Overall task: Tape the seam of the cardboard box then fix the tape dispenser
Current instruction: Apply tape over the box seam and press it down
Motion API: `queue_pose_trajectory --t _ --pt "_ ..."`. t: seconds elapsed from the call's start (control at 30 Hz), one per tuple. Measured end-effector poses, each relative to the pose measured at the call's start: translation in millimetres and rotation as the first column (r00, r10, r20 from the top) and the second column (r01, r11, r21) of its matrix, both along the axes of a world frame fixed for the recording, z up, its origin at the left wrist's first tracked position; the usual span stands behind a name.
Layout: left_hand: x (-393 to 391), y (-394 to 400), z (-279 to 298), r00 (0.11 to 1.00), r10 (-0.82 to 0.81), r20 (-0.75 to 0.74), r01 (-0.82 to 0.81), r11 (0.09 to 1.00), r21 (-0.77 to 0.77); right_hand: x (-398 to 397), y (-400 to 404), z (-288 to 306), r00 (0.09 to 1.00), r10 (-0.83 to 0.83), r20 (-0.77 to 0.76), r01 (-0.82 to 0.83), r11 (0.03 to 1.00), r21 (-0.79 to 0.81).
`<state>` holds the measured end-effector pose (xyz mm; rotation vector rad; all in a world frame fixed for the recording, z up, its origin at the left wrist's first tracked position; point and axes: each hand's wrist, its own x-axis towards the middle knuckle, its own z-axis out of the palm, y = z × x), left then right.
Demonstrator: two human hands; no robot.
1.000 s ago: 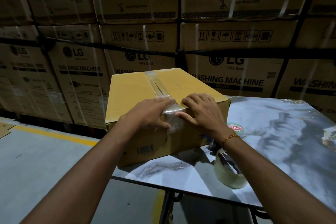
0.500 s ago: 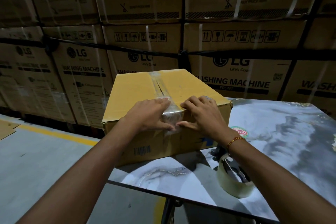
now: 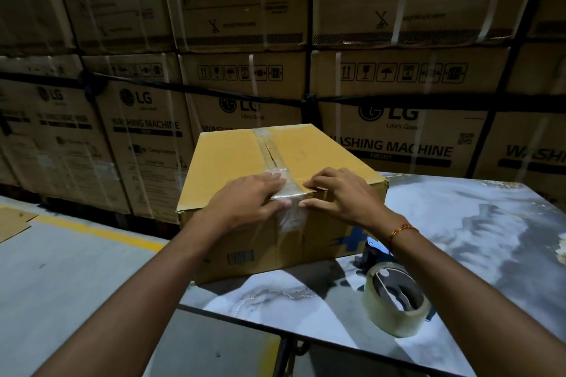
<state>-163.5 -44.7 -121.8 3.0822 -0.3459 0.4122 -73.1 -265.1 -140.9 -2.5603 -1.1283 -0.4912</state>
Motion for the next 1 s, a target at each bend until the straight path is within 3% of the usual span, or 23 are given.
queue_pose_trajectory --t 0.13,0.4,0.5,0.6,0.7,1.0 --pt "-7.2 -9.6 -10.9 0.986 0.097 0.135 -0.12 0.976 0.181 -0.5 4.9 -3.9 0.998 -0.032 0.054 0.032 0.999 0.011" --pt "-3.8 -2.9 -0.8 0.998 0.031 -0.05 -0.029 0.998 0.054 10.7 -5.6 -0.3 0.992 0.079 -0.102 -0.082 0.997 -0.017" --pt "-9.6 -6.9 -6.0 0.999 0.049 0.003 -0.049 0.998 0.036 5.7 -5.2 -1.5 0.991 0.073 -0.114 -0.07 0.997 0.033" --pt "-14.3 -12.7 -25.0 0.978 0.113 0.174 -0.136 0.983 0.126 -3.7 4.3 -10.4 0.999 -0.033 0.03 0.031 0.999 0.036" --pt "-14.0 -12.7 -36.3 0.957 0.151 0.246 -0.204 0.957 0.206 -12.3 13.0 -26.8 0.966 -0.119 0.229 0.109 0.992 0.057" --pt "-12.8 -6.9 -31.5 0.968 0.095 0.232 -0.155 0.954 0.257 -1.4 2.7 -34.3 0.953 -0.052 0.3 0.084 0.992 -0.092"
